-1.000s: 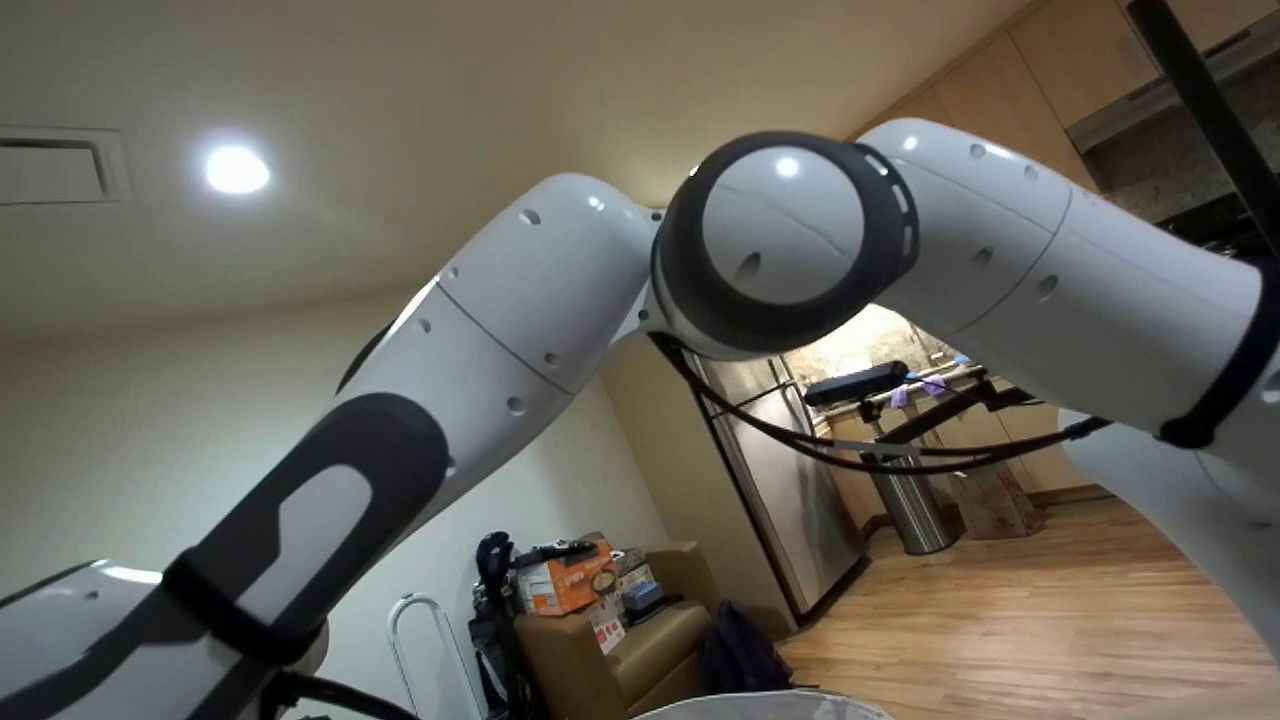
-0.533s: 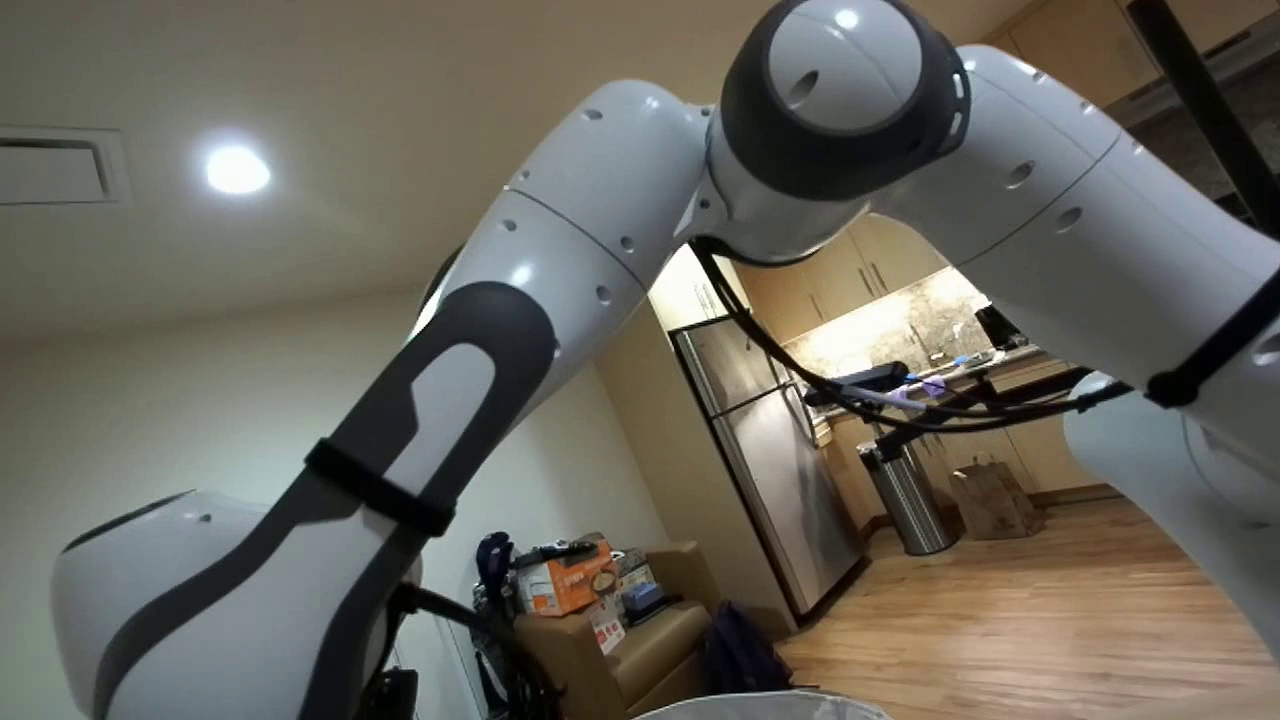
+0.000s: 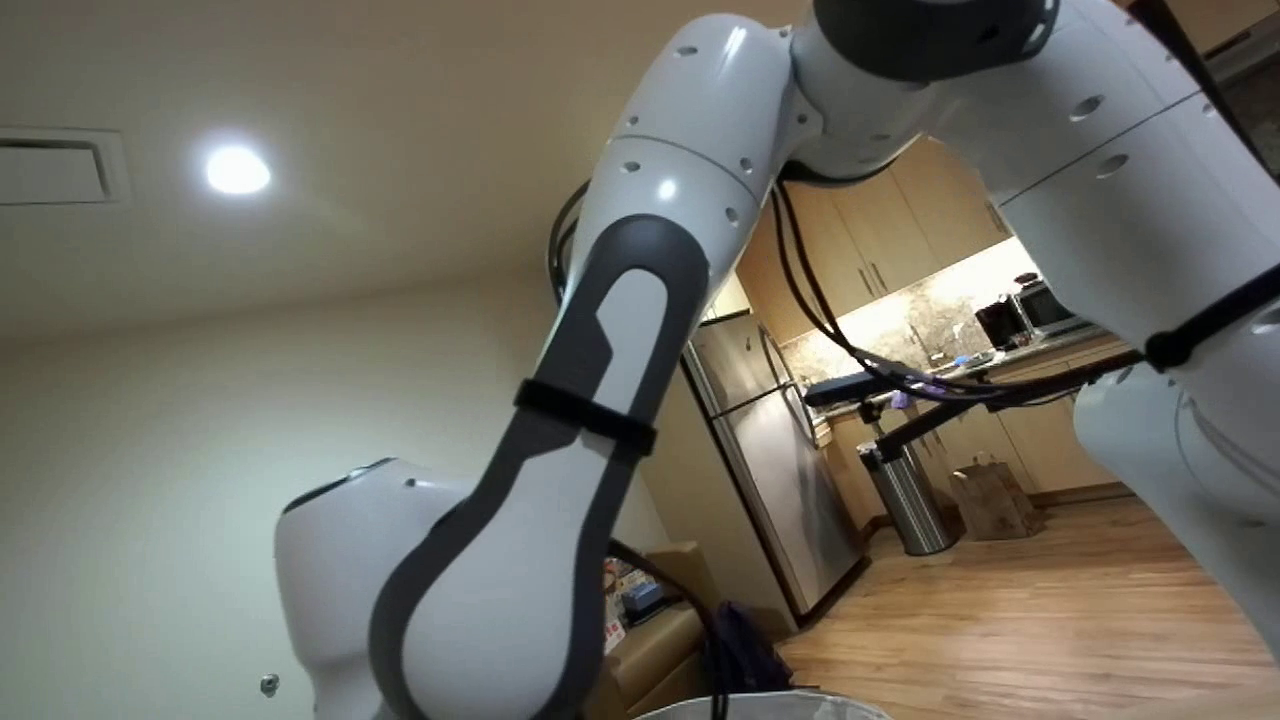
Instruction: Take the checkered shirt out of the laundry bag and place it on the sofa
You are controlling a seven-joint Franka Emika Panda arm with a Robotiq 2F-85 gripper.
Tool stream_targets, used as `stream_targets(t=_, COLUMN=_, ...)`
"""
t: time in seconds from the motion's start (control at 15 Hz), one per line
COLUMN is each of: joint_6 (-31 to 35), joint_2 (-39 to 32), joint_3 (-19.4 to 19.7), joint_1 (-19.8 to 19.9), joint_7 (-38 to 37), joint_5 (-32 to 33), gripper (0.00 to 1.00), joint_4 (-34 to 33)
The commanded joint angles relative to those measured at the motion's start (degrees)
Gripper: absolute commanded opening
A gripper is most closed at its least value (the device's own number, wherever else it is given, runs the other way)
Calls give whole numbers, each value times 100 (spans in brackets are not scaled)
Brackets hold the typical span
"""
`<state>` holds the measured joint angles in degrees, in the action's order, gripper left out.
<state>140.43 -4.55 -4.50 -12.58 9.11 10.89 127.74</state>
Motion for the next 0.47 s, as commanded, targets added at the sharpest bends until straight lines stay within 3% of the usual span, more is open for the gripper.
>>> stream_targets(t=0.0, joint_6=316, joint_2=1016, joint_3=-102, joint_1=230, joint_7=-131, joint_5=-26, gripper=100, joint_4=1395)
stream_targets(t=0.07, joint_6=334, joint_2=1165, joint_3=-112, joint_1=242, joint_7=-105, joint_5=-13, gripper=100, joint_4=1602)
stream_targets(t=0.13, joint_6=120, joint_2=620, joint_3=-131, joint_1=239, joint_7=-19, joint_5=-13, gripper=100, joint_4=959)
stream_targets(t=0.4, joint_6=132, joint_2=711, joint_3=-147, joint_1=243, joint_7=-16, joint_5=-16, gripper=100, joint_4=1051)
